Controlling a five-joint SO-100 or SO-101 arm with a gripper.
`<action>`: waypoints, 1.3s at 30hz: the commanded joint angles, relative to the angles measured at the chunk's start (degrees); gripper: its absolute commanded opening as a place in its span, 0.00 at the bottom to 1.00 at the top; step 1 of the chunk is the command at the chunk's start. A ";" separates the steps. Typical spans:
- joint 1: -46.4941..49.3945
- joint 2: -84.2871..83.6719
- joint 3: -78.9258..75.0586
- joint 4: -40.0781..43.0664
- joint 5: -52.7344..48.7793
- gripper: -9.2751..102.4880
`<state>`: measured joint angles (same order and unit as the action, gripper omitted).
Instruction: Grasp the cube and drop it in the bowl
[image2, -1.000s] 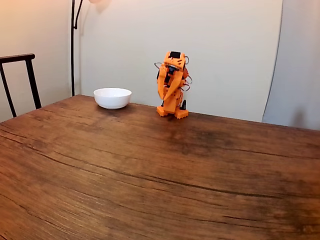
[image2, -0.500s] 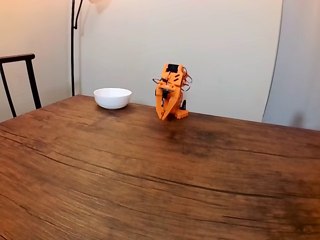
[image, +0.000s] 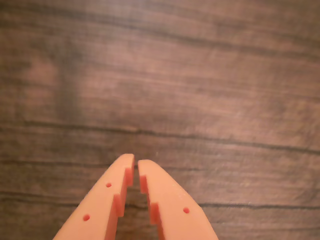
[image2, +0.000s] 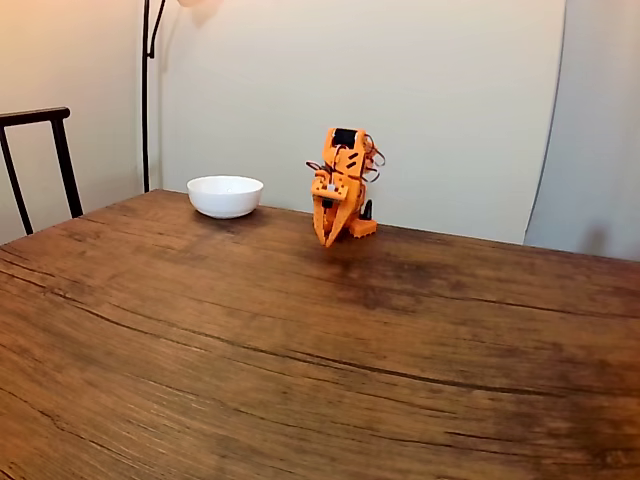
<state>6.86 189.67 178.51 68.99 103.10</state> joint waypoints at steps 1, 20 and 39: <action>0.26 0.26 -0.18 3.43 -0.18 0.08; 0.09 0.26 -0.18 9.14 0.53 0.08; 0.09 0.26 -0.18 9.14 0.53 0.08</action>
<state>6.86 190.55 178.42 74.53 103.27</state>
